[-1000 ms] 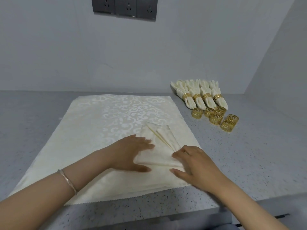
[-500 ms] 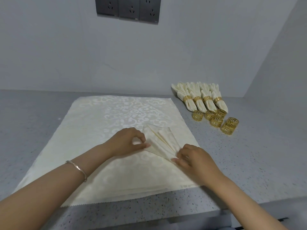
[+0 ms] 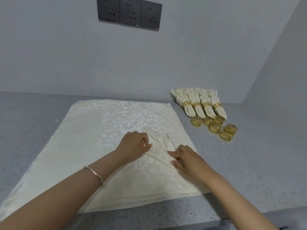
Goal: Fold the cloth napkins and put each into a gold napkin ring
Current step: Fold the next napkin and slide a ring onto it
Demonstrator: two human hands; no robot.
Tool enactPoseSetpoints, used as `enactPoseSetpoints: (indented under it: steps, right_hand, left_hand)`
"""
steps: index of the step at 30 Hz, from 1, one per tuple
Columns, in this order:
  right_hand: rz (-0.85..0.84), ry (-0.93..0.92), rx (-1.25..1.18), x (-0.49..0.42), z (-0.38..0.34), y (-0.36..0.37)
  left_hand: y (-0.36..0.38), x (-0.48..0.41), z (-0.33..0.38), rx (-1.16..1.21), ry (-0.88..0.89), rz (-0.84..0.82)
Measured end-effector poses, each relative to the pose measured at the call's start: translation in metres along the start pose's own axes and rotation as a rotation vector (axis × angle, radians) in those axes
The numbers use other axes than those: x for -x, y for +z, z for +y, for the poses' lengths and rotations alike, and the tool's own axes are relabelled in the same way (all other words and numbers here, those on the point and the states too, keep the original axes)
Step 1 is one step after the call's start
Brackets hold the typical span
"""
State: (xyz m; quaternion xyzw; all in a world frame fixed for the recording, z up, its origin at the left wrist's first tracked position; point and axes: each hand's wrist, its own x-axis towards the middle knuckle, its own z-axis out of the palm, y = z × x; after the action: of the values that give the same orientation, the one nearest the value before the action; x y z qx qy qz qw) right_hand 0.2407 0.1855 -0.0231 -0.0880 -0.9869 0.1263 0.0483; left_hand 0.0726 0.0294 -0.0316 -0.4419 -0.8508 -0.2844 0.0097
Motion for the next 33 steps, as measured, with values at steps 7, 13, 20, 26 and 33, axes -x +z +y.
enactPoseSetpoints:
  steps: [7, 13, 20, 26, 33]
  right_hand:
    - [0.020, -0.026, 0.021, 0.000, -0.001, 0.000]
    - [0.136, -0.100, 0.121, 0.007, -0.011, 0.005]
    - [0.156, -0.124, 0.408, -0.011, -0.020, 0.032]
    - [0.291, 0.036, 0.488, -0.027, -0.034, 0.036]
    - [0.342, 0.175, -0.358, -0.021, -0.012, 0.000]
  left_hand:
    - [0.011, 0.000, 0.000, -0.252, 0.394, -0.154]
    - [0.015, -0.003, -0.005, -0.260, 0.371, -0.259]
    - [0.016, -0.013, -0.008, -0.105, 0.259, -0.315]
    - [0.011, -0.012, -0.004, 0.006, 0.123, -0.339]
    - [-0.032, 0.011, 0.005, 0.095, 0.247, 0.055]
